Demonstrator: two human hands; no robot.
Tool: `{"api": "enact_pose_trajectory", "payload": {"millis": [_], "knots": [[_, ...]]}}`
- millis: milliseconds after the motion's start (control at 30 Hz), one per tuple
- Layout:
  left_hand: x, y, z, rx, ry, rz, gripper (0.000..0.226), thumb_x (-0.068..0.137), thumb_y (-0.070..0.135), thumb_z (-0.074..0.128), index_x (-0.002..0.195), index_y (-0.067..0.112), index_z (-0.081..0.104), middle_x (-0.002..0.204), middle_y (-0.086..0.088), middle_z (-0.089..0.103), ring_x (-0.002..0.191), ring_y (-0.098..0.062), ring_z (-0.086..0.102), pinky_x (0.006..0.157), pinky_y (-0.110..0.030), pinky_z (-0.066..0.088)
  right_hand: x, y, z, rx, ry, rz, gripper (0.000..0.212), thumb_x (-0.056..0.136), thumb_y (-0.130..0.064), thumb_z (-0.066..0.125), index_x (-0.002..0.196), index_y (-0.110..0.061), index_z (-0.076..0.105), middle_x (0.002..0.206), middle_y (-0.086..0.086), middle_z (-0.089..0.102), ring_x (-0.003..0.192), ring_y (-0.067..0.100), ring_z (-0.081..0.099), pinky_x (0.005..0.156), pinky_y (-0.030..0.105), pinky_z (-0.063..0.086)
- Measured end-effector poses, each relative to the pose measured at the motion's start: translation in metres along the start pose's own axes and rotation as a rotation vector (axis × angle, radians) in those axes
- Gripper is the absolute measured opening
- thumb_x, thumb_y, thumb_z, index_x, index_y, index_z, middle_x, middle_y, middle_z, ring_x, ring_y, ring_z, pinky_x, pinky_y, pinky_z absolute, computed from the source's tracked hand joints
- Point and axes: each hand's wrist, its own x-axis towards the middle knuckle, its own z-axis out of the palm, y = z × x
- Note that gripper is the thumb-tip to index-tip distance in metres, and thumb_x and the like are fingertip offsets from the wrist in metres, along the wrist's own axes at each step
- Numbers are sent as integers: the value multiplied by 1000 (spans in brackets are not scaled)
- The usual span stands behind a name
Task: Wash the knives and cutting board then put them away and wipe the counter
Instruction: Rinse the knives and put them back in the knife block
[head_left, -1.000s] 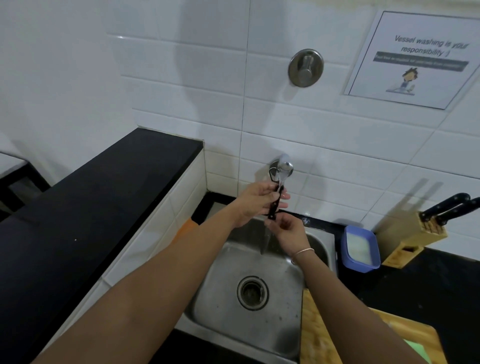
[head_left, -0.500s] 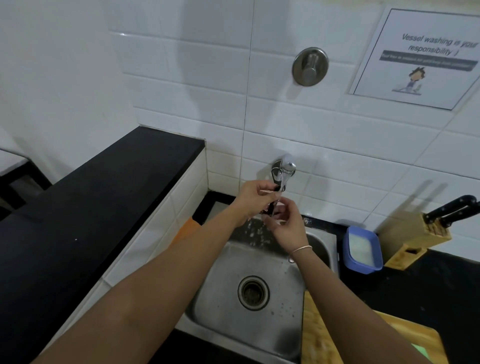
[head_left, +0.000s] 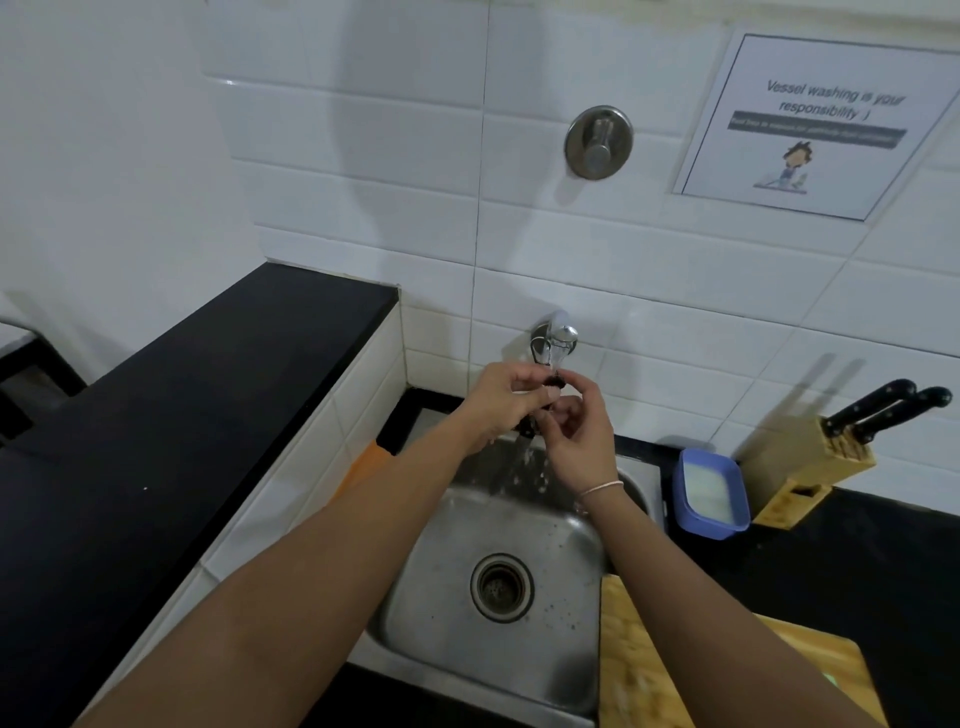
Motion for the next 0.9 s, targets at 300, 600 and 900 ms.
{"api": "enact_pose_trajectory", "payload": {"millis": [300, 600, 900], "knots": [[-25, -11, 61, -185, -265, -196, 29, 100, 23, 64, 122, 3, 68, 119, -13, 74, 108, -26, 71, 100, -41, 55, -54, 15, -74, -222, 208, -3, 62, 88, -2, 69, 140, -24, 44, 79, -1, 63, 73, 9, 62, 71, 20, 52], [-27, -1, 214, 76, -391, -358, 10, 99, 18, 60, 96, 18, 69, 100, -8, 76, 76, -18, 68, 79, -33, 52, -103, 5, -215, -468, 557, 23, 49, 90, -13, 69, 136, -22, 54, 78, -9, 61, 74, 6, 61, 68, 8, 44], [-16, 46, 305, 160, -419, -150, 29, 101, 9, 53, 128, 19, 57, 108, -7, 70, 84, -18, 67, 79, -37, 59, -95, -4, -306, -670, 580, -37, 48, 93, -18, 64, 137, -24, 44, 96, -6, 61, 73, 2, 57, 70, 25, 50]]}}
